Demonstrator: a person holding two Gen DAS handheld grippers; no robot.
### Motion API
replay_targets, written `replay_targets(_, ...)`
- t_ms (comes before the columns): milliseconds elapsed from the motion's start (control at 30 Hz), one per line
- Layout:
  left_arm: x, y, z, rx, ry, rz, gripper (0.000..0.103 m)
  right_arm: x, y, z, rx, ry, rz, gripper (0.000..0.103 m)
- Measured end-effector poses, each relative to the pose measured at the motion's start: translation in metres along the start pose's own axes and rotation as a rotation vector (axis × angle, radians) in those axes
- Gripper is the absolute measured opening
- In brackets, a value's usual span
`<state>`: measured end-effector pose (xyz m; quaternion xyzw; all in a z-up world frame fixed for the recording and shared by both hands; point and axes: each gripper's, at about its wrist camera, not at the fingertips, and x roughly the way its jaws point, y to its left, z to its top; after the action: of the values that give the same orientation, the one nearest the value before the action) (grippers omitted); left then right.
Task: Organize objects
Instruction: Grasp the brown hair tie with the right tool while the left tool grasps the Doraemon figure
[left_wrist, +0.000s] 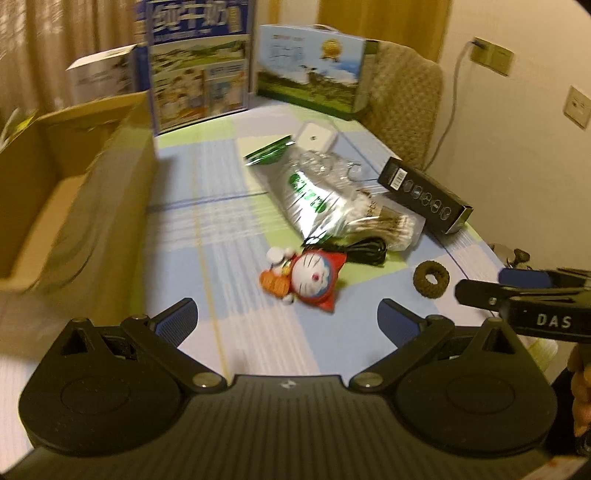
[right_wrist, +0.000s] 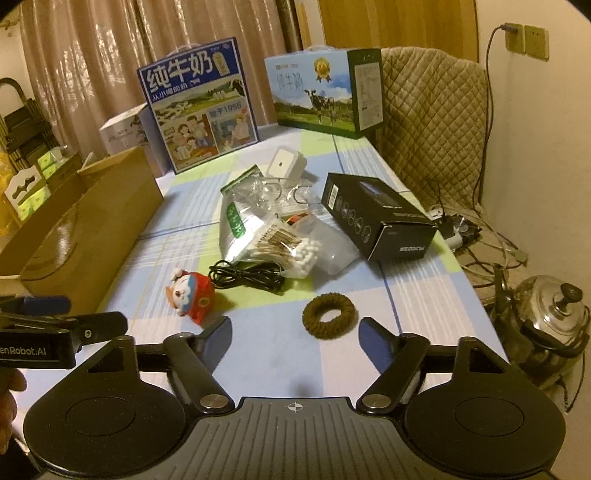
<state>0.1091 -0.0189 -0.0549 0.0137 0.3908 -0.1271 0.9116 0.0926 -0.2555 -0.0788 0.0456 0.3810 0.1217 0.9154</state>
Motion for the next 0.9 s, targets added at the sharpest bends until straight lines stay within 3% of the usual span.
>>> replay_targets(200,0.034,0.001,0.011,0.081,0.0,-0.036,0.101,0.034,-0.007,0.001,-0.011,0.018,-0.034,0.068)
replay_targets(533,0.075,0.005,0.015,0.122,0.024,-0.062,0.097,0.08,-0.011,0.0,-0.023,0.091,-0.103,0.062)
replay_targets(600,0.08,0.006,0.016,0.124,0.026,-0.067,0.094,0.082,-0.01,0.0,-0.028,0.091,-0.121,0.043)
replay_targets(900,0.093,0.009,0.021,0.149,0.041,-0.091,0.092,0.084,-0.001,0.0,-0.055,0.093,-0.125,0.022)
